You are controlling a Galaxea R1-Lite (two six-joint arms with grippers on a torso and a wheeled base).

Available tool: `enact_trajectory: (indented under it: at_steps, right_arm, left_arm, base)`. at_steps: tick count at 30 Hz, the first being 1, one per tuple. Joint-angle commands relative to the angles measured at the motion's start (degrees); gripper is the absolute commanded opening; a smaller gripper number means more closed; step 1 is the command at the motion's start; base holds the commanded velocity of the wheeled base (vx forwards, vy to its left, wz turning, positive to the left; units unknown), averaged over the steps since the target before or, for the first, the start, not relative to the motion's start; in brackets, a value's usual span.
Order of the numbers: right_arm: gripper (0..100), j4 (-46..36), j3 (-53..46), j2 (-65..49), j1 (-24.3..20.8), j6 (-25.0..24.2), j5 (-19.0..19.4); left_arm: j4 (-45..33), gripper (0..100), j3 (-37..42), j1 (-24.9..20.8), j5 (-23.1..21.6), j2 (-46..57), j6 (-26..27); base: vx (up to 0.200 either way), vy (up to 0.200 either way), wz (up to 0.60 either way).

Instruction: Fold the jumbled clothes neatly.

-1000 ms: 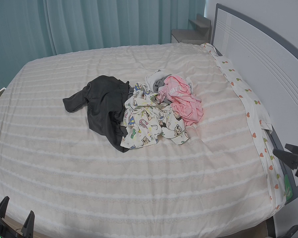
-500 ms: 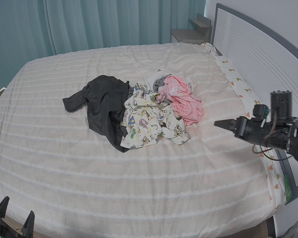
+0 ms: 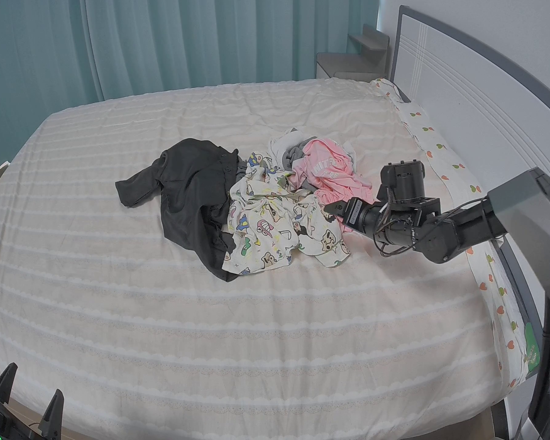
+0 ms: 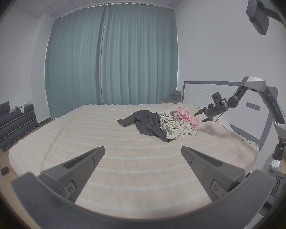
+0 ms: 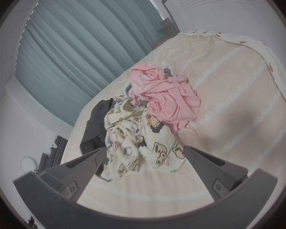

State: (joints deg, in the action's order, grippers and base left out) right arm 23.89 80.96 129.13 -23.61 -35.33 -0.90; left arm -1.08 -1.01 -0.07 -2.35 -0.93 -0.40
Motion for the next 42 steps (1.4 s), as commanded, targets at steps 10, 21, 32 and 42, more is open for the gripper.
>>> enact_trajectory:
  at_steps: [10,21,32,42]
  right_arm:
    - [100,-8.86,21.70,18.17,0.50,3.25,-5.87]
    - [100,-11.41,31.19,24.67,-2.93,3.51,-7.71]
    - [0,-11.76,33.63,26.17,-2.40,3.51,-10.26]
    - [0,-9.13,23.19,13.86,-2.93,-0.18,-10.08]
  left_arm:
    - [-0.06,100,0.66,-0.01,-0.02,0.49,-0.39]
    - [-0.06,100,0.66,0.07,0.16,0.49,-0.83]
    - [-0.06,100,0.66,-0.01,0.24,0.49,-1.09]
    - [0.03,100,0.66,0.07,0.33,0.49,-0.48]
  base:
    - [0.000,0.000,0.00]
    - [0.000,0.000,0.00]
    - [0.000,0.000,0.00]
    - [0.000,0.000,0.00]
